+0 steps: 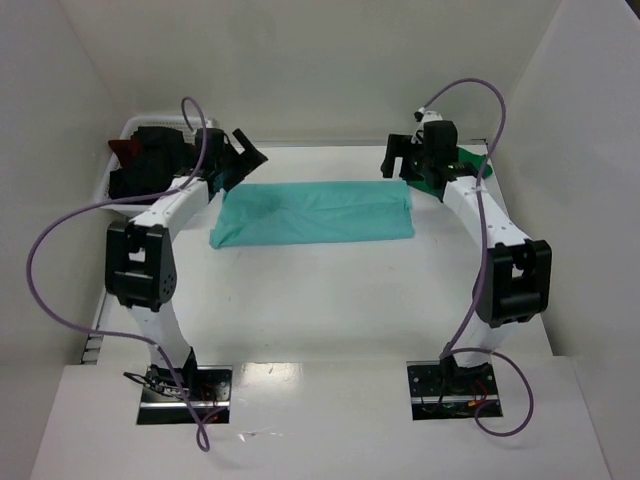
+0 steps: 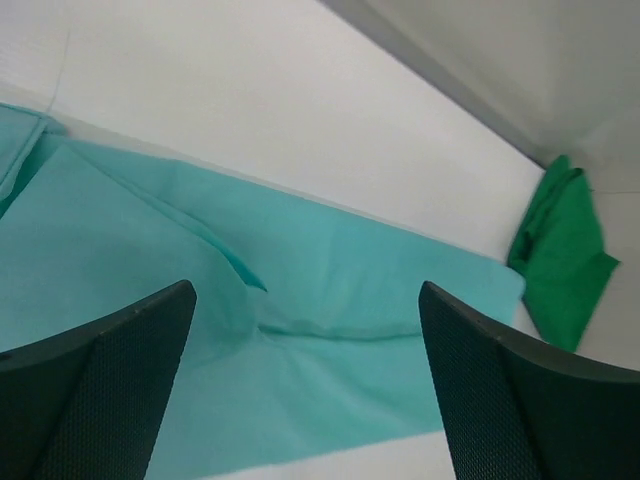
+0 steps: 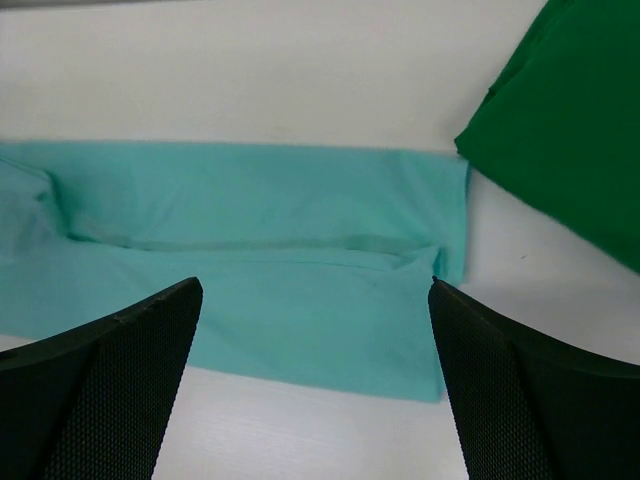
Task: Fold and stack the t-shirts
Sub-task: Rotate the tshirt 90 degrees
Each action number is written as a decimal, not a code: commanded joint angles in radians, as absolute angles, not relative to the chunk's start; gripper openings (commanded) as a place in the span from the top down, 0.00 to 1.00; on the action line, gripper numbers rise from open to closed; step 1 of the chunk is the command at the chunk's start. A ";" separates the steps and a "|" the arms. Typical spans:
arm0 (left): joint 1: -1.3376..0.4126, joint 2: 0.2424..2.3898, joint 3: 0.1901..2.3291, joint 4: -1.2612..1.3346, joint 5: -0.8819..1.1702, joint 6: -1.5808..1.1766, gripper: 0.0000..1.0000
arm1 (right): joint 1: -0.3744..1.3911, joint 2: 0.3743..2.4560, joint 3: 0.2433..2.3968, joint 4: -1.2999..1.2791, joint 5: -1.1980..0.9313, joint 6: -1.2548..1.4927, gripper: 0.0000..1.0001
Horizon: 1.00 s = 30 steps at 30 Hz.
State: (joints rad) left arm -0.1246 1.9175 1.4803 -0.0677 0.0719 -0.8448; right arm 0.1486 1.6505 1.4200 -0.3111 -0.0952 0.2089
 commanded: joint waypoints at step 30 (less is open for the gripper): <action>-0.066 1.655 1.321 -0.276 0.233 -0.746 0.00 | 0.307 2.146 1.525 -0.318 0.069 -0.545 0.01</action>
